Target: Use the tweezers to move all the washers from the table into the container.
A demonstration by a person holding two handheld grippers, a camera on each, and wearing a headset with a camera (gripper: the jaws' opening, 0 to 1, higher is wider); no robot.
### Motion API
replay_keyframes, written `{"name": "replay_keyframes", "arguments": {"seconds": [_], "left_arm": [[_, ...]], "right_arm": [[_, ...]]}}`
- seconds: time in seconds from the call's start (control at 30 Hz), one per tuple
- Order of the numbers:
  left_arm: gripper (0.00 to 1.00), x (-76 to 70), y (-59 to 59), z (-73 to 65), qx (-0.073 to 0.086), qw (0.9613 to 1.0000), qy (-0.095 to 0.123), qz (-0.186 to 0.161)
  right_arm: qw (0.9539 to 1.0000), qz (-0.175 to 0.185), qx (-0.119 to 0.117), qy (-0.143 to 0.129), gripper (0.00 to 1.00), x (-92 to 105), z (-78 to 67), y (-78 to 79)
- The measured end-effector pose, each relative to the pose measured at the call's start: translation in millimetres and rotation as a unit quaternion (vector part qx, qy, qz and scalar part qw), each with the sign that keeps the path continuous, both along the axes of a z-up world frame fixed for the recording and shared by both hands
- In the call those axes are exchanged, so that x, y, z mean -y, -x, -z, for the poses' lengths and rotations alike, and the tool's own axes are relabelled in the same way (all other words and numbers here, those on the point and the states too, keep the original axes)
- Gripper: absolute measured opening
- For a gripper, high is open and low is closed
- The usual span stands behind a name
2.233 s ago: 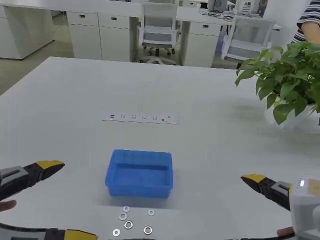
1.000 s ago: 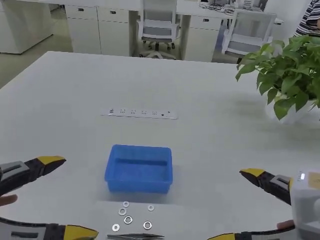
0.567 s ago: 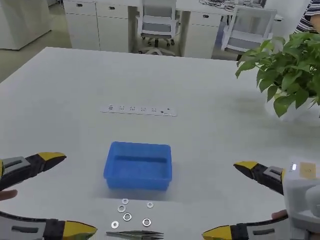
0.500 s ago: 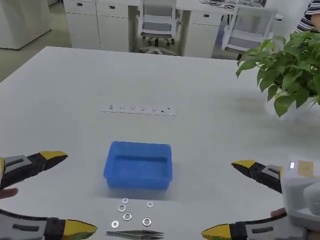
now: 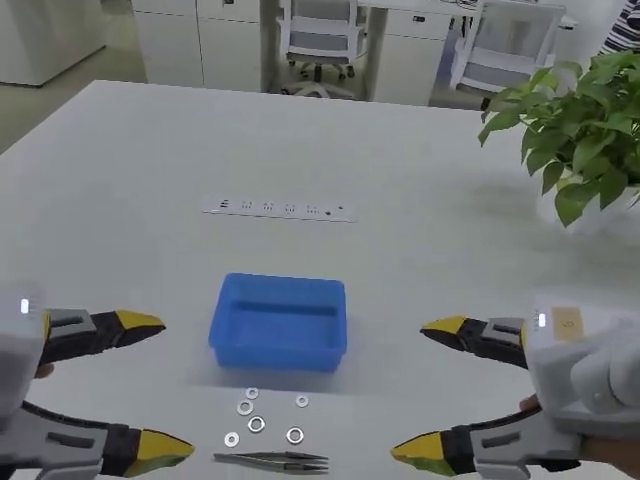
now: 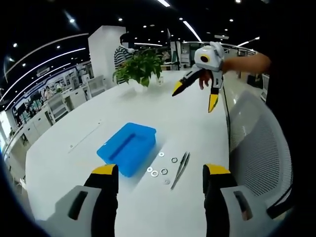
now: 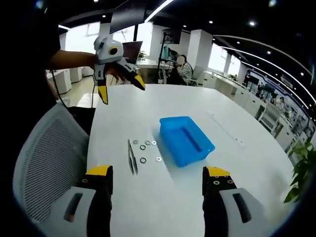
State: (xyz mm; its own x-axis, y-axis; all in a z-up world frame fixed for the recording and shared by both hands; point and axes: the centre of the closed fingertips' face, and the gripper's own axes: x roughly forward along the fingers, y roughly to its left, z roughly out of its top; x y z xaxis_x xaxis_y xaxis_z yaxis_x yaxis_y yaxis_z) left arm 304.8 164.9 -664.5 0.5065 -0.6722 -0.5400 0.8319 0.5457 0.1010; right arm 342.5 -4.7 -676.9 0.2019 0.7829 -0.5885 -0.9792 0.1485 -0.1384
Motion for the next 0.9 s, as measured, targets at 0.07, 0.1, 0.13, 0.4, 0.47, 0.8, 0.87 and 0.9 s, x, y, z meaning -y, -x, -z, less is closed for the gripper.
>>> {"name": "replay_keyframes", "arguments": {"seconds": [0.07,0.1,0.13,0.4,0.47,0.8,0.87,0.9], "left_arm": [[0.72,0.4,-0.3,3.2,-0.005,1.0000,-0.003,0.005],[0.71,0.5,-0.3,4.8,-0.007,0.9999,-0.006,0.007],[0.70,0.6,0.1,8.0,-0.013,0.9998,-0.010,0.011],[0.54,6.5,3.7,27.5,-0.033,0.9976,-0.036,0.049],[0.51,7.5,4.7,32.8,-0.036,0.9965,-0.047,0.059],[0.33,12.6,6.6,58.9,-0.050,0.9902,-0.088,0.096],[0.32,13.6,7.1,63.7,-0.054,0.9891,-0.093,0.101],[0.31,13.7,7.1,65.7,-0.054,0.9886,-0.096,0.102]], "right_arm": [[0.9999,-0.014,0.000,0.008,0.70,-3.0,2.9,1.5],[0.9998,-0.018,-0.004,0.010,0.68,-4.4,4.5,1.9],[0.9995,-0.027,-0.007,0.014,0.67,-6.1,7.4,3.0],[0.9959,-0.078,-0.003,0.046,0.56,-16.4,23.2,6.5],[0.9949,-0.088,-0.002,0.049,0.54,-19.0,25.7,7.2],[0.9867,-0.146,-0.006,0.070,0.41,-38.1,43.8,17.1],[0.9854,-0.154,-0.008,0.074,0.38,-42.0,47.7,19.1],[0.9846,-0.158,-0.008,0.075,0.38,-43.5,49.2,20.1]]}}
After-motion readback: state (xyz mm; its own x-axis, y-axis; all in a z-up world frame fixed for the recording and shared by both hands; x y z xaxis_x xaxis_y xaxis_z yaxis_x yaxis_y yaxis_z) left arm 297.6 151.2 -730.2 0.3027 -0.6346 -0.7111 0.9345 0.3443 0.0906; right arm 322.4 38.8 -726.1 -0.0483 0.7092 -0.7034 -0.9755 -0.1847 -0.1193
